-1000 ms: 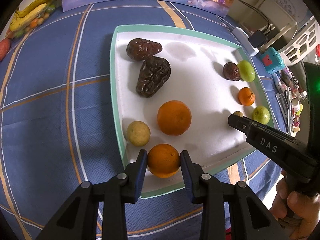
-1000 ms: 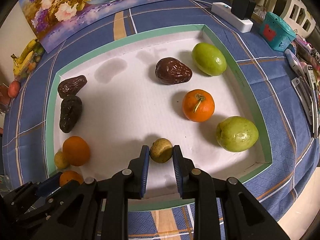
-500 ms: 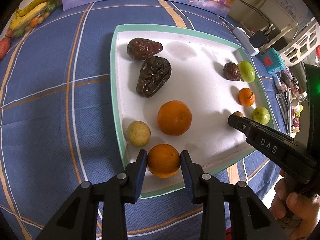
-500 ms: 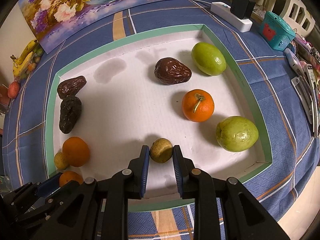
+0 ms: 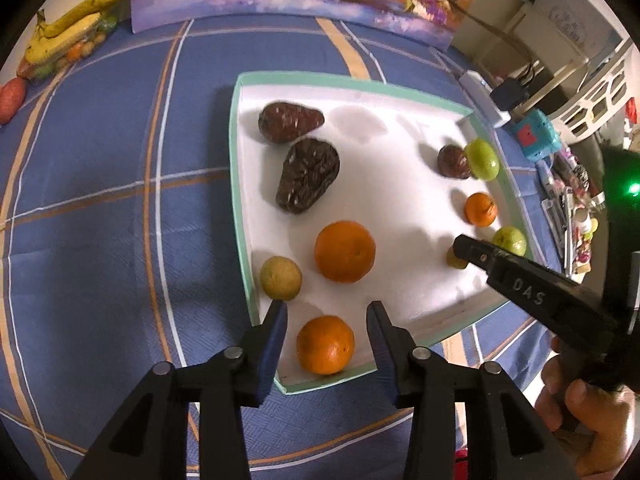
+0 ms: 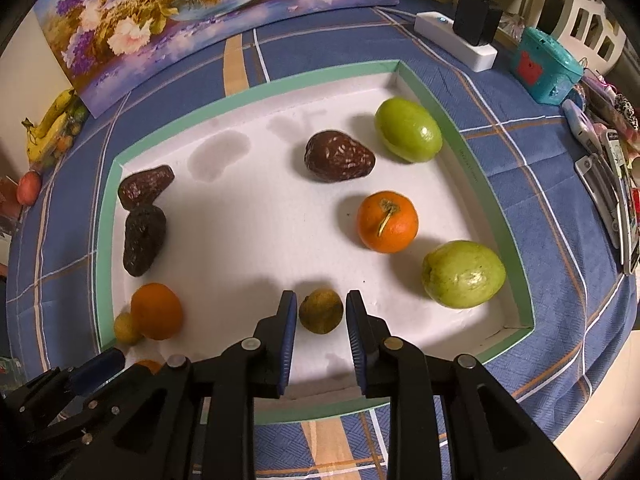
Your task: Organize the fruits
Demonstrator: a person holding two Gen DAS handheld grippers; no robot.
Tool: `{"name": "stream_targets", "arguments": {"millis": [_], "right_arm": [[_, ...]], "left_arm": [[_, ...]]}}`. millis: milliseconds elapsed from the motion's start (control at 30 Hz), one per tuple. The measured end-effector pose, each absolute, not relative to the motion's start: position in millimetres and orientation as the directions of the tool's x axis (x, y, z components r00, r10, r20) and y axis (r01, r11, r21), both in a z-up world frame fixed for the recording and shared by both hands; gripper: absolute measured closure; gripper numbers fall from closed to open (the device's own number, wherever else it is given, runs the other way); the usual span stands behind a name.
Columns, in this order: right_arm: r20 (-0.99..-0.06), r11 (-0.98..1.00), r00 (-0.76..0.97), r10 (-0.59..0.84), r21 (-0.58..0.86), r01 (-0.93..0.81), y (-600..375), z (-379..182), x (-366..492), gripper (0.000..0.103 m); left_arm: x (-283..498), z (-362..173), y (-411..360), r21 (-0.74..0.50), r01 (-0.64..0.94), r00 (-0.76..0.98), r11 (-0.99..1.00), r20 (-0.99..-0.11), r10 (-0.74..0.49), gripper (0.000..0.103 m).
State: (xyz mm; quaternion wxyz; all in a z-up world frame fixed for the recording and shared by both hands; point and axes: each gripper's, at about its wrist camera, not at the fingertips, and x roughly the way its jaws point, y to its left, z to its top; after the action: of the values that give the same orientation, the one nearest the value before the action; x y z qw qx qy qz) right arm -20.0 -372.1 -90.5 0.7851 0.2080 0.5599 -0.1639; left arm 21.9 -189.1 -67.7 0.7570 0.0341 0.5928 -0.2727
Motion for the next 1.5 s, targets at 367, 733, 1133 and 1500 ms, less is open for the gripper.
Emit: {"name": "stream_targets", "arguments": {"millis": [367,733,1133,1500], "right_arm": [[-0.938,0.863,0.344,-0.034,0.146,0.484,-369.8,-83.1,-20.6,0.069],[-0.934,0.870,0.356,-0.039,0.144,0.472,-368.8,-86.3,-17.3,0.029],[-0.906,0.877,0.422,-0.016,0.190,0.441,-361.7,-81.5,-16.5,0.007],[-0.882,0.887,0.471,-0.015,0.207,0.414,-345.8,-63.5,-22.5,0.007]], "left_arm": [[31.9,-47.0,-167.0,-0.252,0.380,0.260,0.890,-0.894,-0.364,0.028],[54.7,-58.0,-134.5,-0.149,0.224,0.356,0.963,-0.907,-0.223,0.000],[66.2,-64.6,-124.4,-0.100,0.177,0.395,0.979,-0.904,-0.164,0.000],[47.2,-20.1,-127.8,0.150,0.117,0.574,0.982,-0.817,0.056,0.000]]}}
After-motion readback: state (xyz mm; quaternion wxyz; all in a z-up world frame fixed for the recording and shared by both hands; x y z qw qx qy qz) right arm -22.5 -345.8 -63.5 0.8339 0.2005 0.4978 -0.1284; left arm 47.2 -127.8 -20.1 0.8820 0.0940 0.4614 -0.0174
